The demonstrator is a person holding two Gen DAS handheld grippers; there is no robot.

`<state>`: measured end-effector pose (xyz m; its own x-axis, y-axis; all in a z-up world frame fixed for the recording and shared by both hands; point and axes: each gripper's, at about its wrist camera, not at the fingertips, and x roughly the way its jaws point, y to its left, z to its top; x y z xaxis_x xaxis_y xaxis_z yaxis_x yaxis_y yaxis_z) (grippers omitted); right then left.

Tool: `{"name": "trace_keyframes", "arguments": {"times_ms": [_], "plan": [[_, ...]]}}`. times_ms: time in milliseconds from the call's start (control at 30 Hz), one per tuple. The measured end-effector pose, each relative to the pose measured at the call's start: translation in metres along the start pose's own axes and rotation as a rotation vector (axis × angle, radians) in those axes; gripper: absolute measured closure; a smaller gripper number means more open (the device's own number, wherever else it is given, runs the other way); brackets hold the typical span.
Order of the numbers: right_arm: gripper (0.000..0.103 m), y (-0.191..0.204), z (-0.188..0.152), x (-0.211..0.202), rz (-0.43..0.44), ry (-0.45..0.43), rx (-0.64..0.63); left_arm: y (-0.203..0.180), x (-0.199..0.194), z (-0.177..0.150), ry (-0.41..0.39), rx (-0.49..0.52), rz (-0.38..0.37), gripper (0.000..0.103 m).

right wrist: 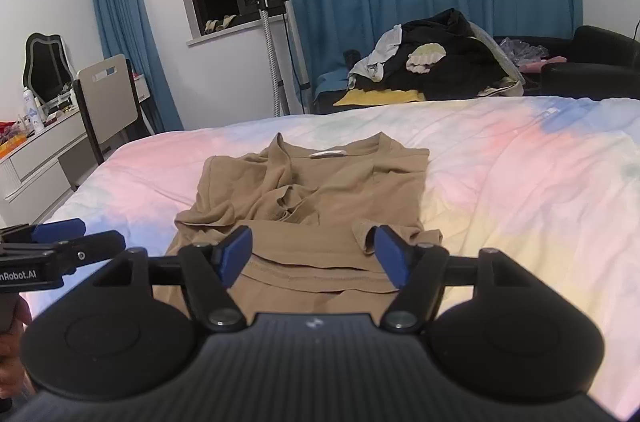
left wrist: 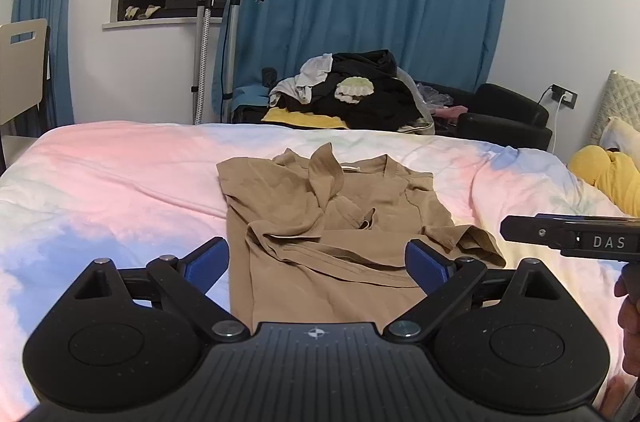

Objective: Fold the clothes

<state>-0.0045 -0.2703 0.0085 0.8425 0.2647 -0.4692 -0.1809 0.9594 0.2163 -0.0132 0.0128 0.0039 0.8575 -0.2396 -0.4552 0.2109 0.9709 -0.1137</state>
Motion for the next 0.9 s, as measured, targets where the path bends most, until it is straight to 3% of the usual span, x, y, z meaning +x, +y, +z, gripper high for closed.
{"name": "trace_keyframes", "arguments": {"times_ms": [200,433,567,767,900], "plan": [[0.03,0.002,-0.001,0.0,0.006,0.004,-0.006,0.001,0.004,-0.002,0.032,-0.025,-0.047,0.005],[0.028,0.002,-0.001,-0.001,0.002,-0.006,-0.012,-0.003,0.005,-0.005,0.03,0.003,-0.018,0.005],[0.018,0.002,-0.002,-0.002,-0.007,-0.019,-0.016,-0.005,0.005,-0.006,0.028,0.014,-0.002,0.005],[0.014,0.002,-0.001,-0.006,-0.018,-0.04,-0.016,-0.006,0.006,-0.007,0.026,0.012,0.006,0.004],[0.0,0.001,-0.001,-0.006,-0.026,-0.048,-0.014,-0.007,0.01,-0.009,0.039,0.012,0.016,0.004]]}}
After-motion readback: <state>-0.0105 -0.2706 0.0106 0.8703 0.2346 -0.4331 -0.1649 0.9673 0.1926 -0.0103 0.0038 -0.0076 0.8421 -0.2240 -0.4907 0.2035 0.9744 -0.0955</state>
